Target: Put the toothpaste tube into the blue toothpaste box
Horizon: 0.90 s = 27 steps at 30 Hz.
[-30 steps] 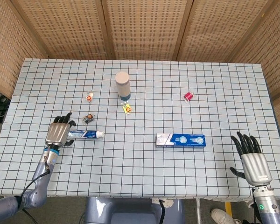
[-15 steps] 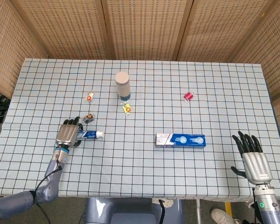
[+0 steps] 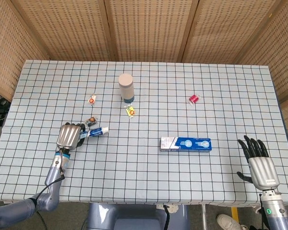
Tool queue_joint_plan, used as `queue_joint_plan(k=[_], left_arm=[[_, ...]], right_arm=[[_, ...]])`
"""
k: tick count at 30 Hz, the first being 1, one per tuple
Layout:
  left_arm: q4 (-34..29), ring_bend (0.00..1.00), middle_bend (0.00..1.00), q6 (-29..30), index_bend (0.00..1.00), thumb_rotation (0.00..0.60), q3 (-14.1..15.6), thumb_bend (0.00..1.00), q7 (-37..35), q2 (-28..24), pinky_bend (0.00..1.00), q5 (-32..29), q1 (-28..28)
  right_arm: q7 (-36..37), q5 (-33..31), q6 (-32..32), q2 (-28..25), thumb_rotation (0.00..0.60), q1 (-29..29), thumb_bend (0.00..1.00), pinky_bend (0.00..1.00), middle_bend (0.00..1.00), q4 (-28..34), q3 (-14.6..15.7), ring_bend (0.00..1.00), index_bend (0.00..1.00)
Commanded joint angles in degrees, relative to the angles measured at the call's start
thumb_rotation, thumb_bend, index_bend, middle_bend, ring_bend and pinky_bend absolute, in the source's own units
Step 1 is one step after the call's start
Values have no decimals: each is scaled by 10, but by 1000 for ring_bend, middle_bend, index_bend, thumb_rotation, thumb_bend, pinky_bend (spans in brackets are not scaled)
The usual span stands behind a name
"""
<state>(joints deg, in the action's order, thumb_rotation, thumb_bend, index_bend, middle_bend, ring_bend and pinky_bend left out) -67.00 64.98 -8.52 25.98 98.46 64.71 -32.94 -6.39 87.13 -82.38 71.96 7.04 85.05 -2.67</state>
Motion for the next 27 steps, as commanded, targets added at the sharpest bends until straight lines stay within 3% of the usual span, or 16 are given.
queue_joint_plan(k=[1,8,14,21,27], left_arm=[[-14,526,543,7,869,600,5,564,-20,-19,416,22,4],[-47,526,543,22,870,600,23,558,-85,-98,413,102,6],[-96,526,543,39,869,600,18,557,-99,-172,410,127,11],[-128,526,543,39,870,600,11,556,-104,-214,410,126,16],[-132,526,543,36,870,600,10,555,-111,-225,410,125,18]], right_arm=[[1,2,1,0,600,1,143,24,0,2,1,0,109],[-7,2,28,6,600,21,143,24,0,14,-3,0,120],[-63,-22,87,13,600,70,144,36,0,55,-31,0,168],[-134,-97,162,35,600,123,168,107,31,85,-64,0,274],[-200,-175,204,71,600,157,176,123,63,78,-78,0,300]])
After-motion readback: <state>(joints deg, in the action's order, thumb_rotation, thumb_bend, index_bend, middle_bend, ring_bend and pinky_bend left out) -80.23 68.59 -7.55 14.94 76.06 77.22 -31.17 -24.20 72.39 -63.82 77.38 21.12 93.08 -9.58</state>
